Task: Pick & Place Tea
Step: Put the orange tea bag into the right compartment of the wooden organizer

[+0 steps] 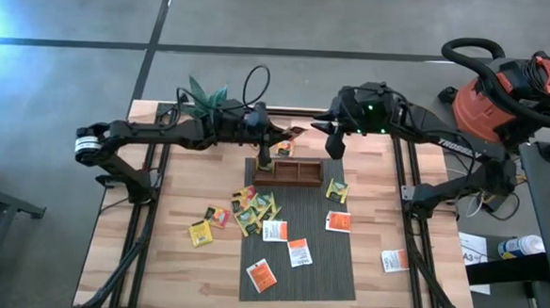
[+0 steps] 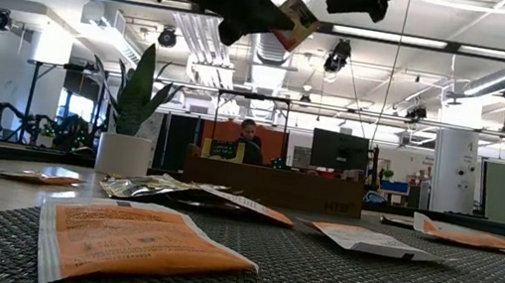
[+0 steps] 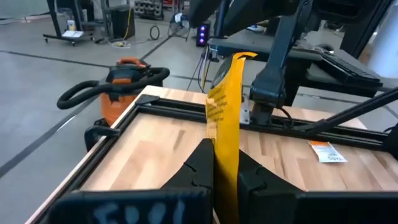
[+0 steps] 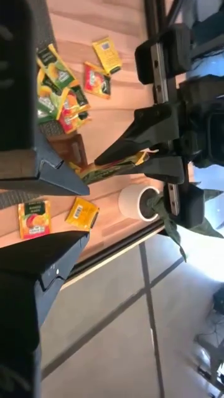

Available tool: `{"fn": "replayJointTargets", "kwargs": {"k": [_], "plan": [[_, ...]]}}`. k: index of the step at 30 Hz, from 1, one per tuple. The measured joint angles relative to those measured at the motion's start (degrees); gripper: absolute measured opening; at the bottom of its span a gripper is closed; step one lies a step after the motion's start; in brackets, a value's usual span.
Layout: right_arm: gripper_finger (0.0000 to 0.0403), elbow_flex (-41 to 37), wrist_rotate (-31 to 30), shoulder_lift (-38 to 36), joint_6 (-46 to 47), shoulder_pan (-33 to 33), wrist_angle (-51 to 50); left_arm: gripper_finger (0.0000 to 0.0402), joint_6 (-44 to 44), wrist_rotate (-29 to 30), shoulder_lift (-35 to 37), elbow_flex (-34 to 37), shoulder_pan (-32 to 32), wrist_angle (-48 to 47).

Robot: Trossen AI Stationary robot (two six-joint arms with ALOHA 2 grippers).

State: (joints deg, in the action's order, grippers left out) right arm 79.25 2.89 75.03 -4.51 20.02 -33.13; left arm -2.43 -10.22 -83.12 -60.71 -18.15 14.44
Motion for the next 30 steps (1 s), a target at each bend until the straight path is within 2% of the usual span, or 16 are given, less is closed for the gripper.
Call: {"fn": "replayJointTargets", "kwargs": {"k": [9, 16, 25, 30], "plan": [[0.015, 10.38, 1.05, 9.64, -3.49, 0.15, -10.58, 0.0018, 0.0, -0.24, -1.42, 0.0, -0.01, 1.57], [0.0195, 17.2, 1.48, 14.07, -3.68, 0.15, -16.81, 0.0018, 0.25, -0.26, -1.5, 0.0, -0.02, 1.54], [0.0201, 23.45, 1.55, 15.29, -4.89, 0.15, -24.06, 0.0018, 0.32, -0.28, -1.5, 0.04, -0.15, 0.85], [0.0201, 23.84, 1.69, 15.1, -5.61, 0.02, -24.83, 0.0019, 0.32, -0.28, -1.52, 0.04, -0.15, 1.68]]}}
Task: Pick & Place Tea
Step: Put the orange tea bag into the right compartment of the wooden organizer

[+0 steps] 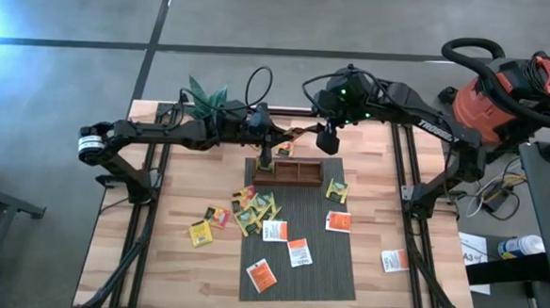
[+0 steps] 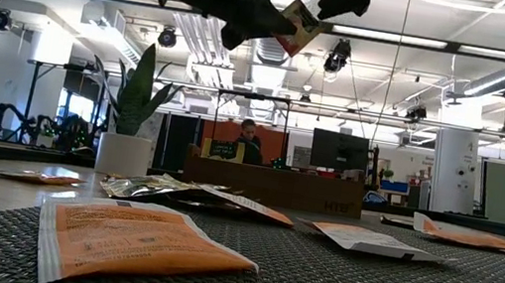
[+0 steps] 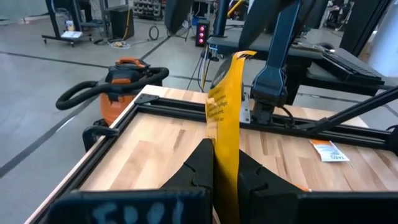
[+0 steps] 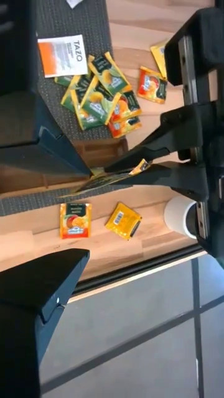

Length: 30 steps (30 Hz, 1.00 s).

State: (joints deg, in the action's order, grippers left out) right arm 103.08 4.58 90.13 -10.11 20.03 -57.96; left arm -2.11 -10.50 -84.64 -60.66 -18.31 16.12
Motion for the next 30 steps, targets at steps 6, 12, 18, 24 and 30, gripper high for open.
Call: {"fn": "replayJointTargets", "kwargs": {"k": [6, 12, 18, 24, 30], "plan": [[0.0201, -2.83, 0.17, 0.07, -0.02, -0.31, 1.7, 0.0019, -0.02, 0.0, 0.0, 0.0, 0.0, 0.35], [0.0201, -3.34, -0.01, 0.52, 0.36, -0.27, 4.79, 0.0019, -0.97, 0.0, -0.84, 0.02, 0.0, 0.81], [0.02, -3.61, 0.09, 1.03, -0.48, -0.4, 4.5, 0.0019, -1.51, 0.02, -1.86, -0.16, 0.02, 1.03], [0.0162, -3.73, 0.13, 1.01, -0.53, -0.39, 3.76, 0.0019, -1.57, 0.02, -1.86, -0.37, 0.02, 2.26], [0.0089, -3.75, 1.77, 1.01, -1.67, -0.39, 4.78, 0.0019, -1.57, 0.02, -1.86, -0.42, 0.02, 2.31]]}}
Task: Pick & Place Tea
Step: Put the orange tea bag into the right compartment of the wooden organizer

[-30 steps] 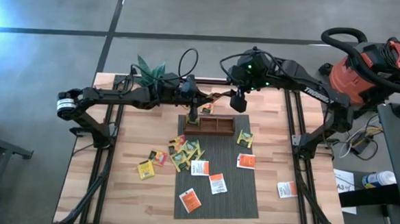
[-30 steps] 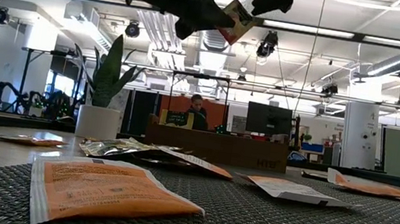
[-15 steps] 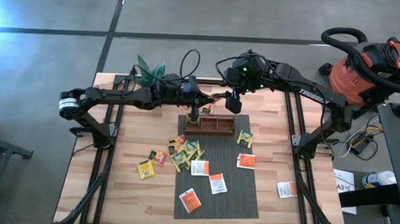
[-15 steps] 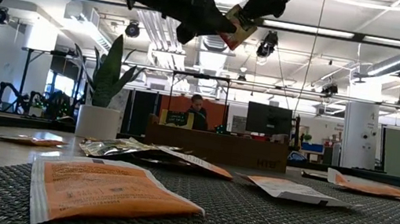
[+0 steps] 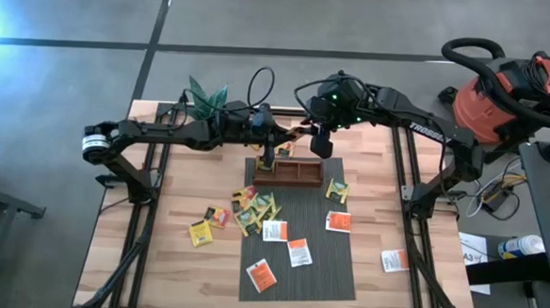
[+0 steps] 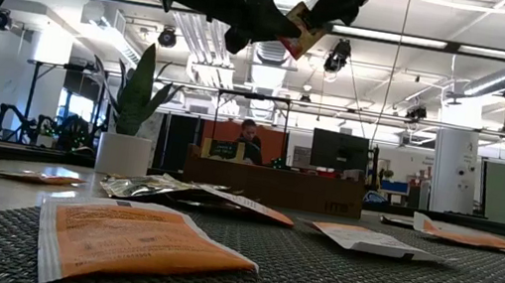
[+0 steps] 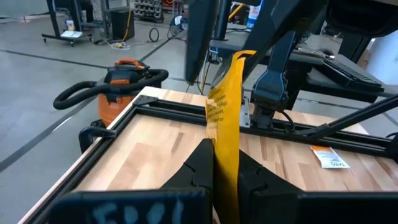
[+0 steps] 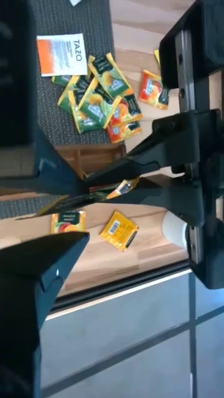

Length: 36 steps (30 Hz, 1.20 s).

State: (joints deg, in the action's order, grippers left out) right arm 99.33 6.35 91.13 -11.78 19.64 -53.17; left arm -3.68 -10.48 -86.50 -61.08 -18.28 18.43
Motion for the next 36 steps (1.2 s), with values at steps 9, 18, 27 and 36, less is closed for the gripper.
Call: {"fn": "replayJointTargets", "kwargs": {"k": [9, 18, 27, 36], "plan": [[0.001, -0.02, 0.17, 0.0, -1.98, -0.17, -0.74, 0.0019, -0.92, 0.02, 0.0, 0.01, -0.02, 0.01], [0.0008, -0.06, -0.17, -0.02, -1.96, -0.17, -0.65, 0.004, -4.32, 0.04, 0.0, -0.02, 0.0, 0.07], [0.0008, -0.84, -4.49, -0.04, -1.98, -0.13, -1.62, 0.0089, -8.54, 3.51, 0.15, -0.02, 0.5, -1.18], [0.0008, -5.47, -7.72, 0.0, -2.26, 0.15, -8.79, 0.0096, -9.6, 12.71, 4.65, 0.33, 1.02, -18.12]]}}
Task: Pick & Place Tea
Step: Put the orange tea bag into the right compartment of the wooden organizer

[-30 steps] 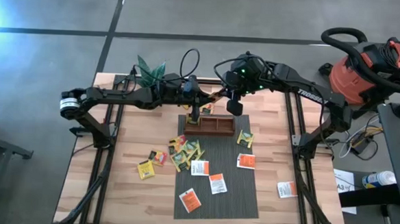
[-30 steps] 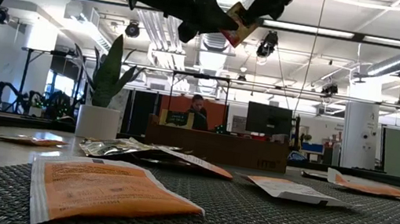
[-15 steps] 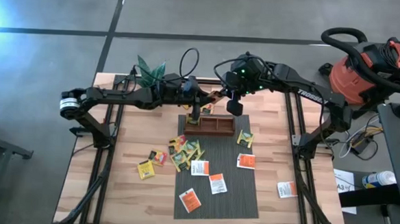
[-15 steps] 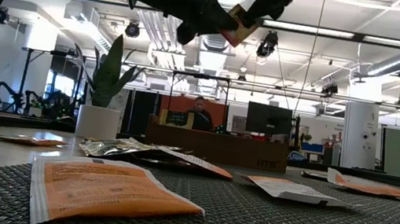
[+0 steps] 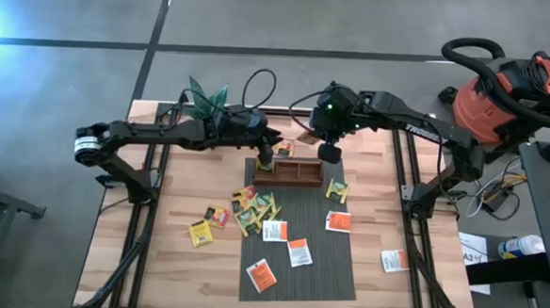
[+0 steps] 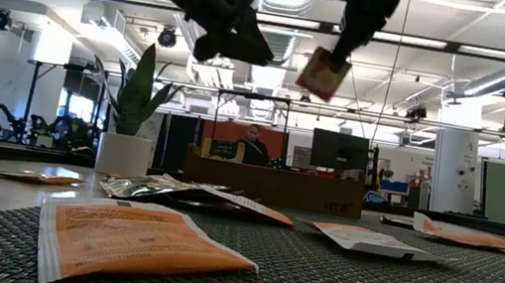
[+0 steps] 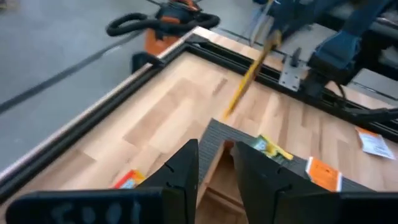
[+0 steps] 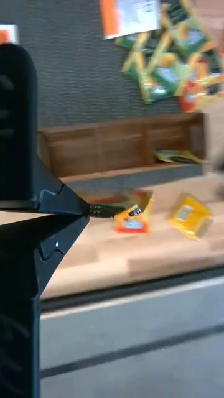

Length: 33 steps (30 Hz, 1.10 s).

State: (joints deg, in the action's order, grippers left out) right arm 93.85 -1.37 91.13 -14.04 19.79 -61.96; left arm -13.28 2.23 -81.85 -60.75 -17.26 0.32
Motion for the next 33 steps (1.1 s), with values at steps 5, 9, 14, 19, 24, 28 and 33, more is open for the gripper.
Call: {"fn": "replayJointTargets", "kwargs": {"k": [5, 9, 14, 19, 24, 28, 33], "plan": [[0.0008, -4.76, 4.57, 3.06, 0.32, 0.91, 0.02, 0.0096, 1.62, 2.71, 6.16, 0.97, 1.32, -2.09], [0.0008, -6.18, 6.38, 6.91, 0.04, 0.87, 0.52, 0.0096, 1.66, 7.92, 12.3, 1.13, 2.39, -5.67], [0.0008, -6.18, 8.76, 9.91, -1.47, 0.48, 1.13, 0.0096, 1.56, 12.28, 18.96, 1.21, 2.84, -10.98], [0.0008, -6.18, 9.43, 12.51, -3.09, 0.68, 0.23, 0.0096, 0.91, 15.44, 24.32, 3.15, 3.03, -12.89], [0.0008, -6.15, 9.33, 14.81, -3.98, 0.46, -0.32, 0.0096, 0.61, 18.2, 27.68, 5.65, 3.09, -12.86], [0.0008, -6.15, 8.74, 16.01, -4.02, 0.44, -0.64, 0.0096, 0.56, 19.07, 28.82, 7.27, 3.07, -12.59], [0.0008, -5.87, 4.5, 16.35, -4.83, 0.22, -1.48, 0.0096, 0.02, 19.04, 28.57, 7.62, 3.07, -12.53]]}}
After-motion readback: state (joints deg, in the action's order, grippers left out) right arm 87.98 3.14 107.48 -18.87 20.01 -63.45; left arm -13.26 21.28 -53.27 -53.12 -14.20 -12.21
